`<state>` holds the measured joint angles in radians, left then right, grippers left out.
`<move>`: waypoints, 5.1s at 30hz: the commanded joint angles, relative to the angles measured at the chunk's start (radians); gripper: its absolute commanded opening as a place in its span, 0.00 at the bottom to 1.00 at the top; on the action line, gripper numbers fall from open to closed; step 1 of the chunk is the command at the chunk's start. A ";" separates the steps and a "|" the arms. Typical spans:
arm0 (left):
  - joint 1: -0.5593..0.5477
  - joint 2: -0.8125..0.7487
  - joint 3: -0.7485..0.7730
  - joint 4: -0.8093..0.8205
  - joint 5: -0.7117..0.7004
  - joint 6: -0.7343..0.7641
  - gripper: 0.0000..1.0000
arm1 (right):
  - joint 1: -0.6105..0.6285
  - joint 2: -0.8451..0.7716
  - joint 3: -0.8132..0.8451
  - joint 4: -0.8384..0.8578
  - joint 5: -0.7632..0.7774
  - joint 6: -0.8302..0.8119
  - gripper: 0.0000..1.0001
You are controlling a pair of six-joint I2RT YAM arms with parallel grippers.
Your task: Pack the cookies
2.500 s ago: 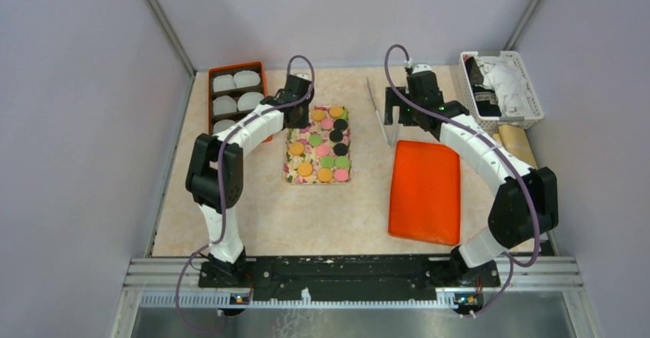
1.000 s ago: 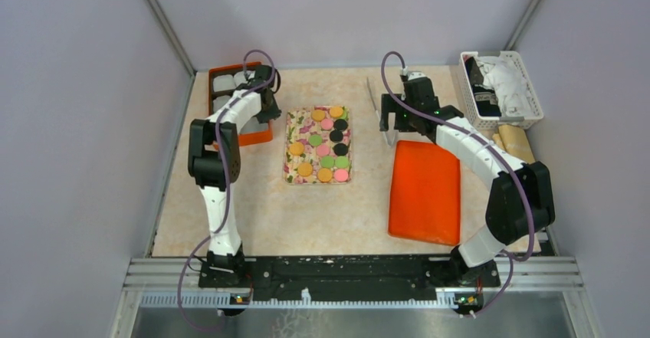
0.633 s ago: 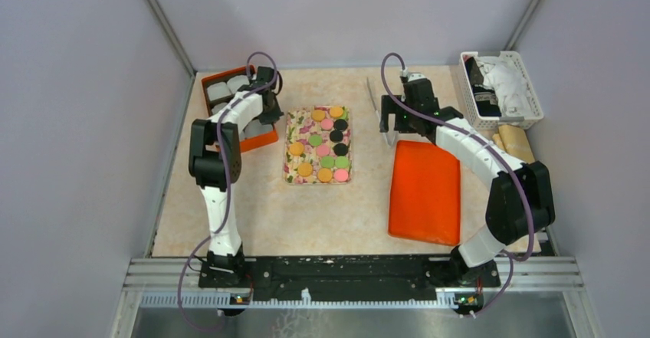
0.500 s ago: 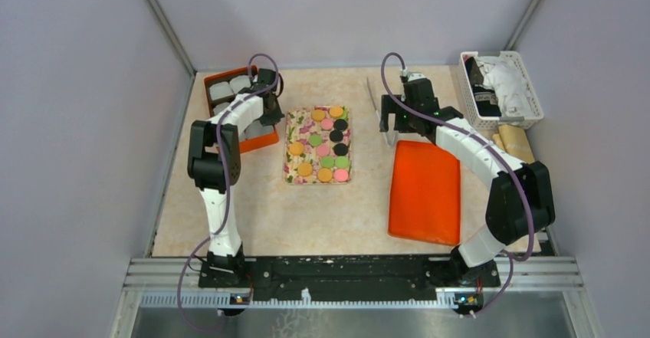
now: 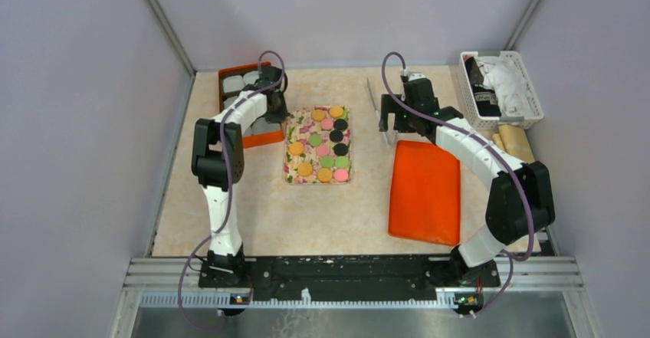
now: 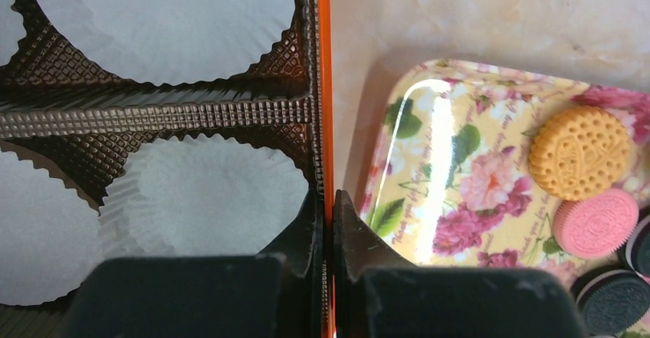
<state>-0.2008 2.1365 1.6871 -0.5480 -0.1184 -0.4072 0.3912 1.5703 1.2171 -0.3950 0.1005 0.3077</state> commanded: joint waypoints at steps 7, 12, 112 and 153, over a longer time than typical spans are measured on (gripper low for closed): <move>-0.073 -0.061 -0.116 0.020 0.089 0.085 0.00 | 0.011 -0.008 -0.012 0.047 -0.058 0.036 0.99; -0.149 -0.102 -0.187 0.017 0.056 0.079 0.00 | 0.011 -0.014 -0.023 0.048 -0.069 0.046 0.99; -0.455 -0.307 -0.389 -0.169 -0.162 -0.422 0.70 | 0.009 0.040 -0.018 0.005 -0.042 0.040 0.99; -0.378 -0.579 -0.400 0.182 -0.092 -0.143 0.87 | -0.252 0.536 0.475 -0.229 0.172 0.090 0.99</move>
<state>-0.5953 1.5871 1.3033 -0.4168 -0.2256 -0.5640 0.1661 2.0708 1.5944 -0.6094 0.2470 0.3885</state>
